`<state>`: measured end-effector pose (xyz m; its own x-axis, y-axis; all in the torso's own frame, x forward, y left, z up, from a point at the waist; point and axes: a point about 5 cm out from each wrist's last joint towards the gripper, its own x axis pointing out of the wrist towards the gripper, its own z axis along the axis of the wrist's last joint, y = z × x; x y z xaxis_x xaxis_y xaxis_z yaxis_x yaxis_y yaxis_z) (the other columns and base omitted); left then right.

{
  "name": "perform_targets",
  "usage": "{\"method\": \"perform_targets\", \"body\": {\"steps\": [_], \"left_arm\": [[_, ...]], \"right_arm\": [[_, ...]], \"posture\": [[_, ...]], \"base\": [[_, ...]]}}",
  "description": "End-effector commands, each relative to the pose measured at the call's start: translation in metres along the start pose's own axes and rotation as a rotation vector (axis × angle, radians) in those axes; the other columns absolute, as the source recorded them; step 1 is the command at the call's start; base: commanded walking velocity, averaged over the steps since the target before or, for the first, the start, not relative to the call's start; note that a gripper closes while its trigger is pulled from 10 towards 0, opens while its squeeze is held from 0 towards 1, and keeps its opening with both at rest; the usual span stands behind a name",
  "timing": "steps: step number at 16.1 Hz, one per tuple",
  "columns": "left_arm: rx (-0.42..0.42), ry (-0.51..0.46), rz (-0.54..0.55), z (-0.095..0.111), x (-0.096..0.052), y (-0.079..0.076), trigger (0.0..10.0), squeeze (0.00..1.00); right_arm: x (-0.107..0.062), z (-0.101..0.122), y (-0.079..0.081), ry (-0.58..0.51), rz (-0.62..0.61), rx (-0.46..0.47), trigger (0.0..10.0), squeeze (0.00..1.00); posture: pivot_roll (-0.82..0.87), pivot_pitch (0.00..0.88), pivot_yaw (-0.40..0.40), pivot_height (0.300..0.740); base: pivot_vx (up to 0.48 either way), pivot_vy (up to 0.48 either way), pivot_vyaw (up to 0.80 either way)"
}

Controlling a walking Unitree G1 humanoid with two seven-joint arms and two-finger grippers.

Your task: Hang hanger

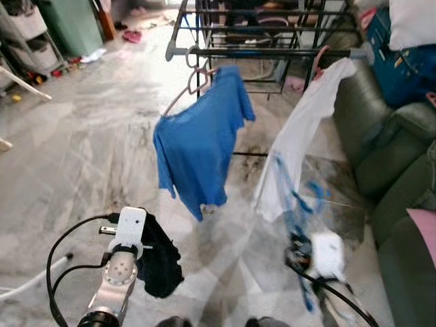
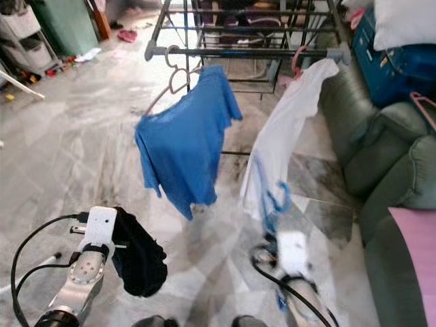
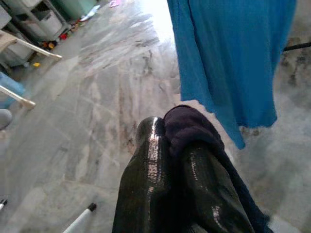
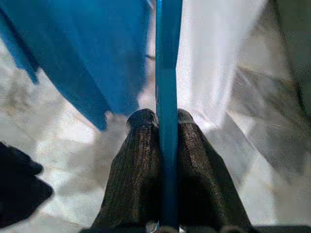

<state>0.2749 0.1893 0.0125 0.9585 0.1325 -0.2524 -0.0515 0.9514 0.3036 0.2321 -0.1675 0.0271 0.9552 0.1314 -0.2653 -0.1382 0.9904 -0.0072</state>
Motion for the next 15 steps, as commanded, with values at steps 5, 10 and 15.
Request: {"method": "perform_targets", "body": {"steps": [5,10,15], "left_arm": [[-0.017,-0.025,-0.001,0.008,0.004,-0.007,10.0,0.0],[-0.027,-0.029,0.045,0.007,0.002,-0.002,10.0,0.0],[-0.028,-0.053,0.062,0.016,0.007,-0.001,10.0,0.0]], "right_arm": [[0.013,0.017,0.0,-0.064,0.054,-0.075,10.0,0.0],[0.021,0.022,0.012,-0.077,0.107,-0.078,10.0,0.0],[0.026,0.026,0.016,-0.089,0.144,-0.102,10.0,0.0]], "posture": [[-0.07,0.127,0.065,0.74],[-0.05,0.158,0.044,0.74],[-0.04,0.175,0.043,0.74]], "base": [[0.0,0.0,0.16],[0.0,0.0,0.8],[0.0,0.0,0.8]]}}
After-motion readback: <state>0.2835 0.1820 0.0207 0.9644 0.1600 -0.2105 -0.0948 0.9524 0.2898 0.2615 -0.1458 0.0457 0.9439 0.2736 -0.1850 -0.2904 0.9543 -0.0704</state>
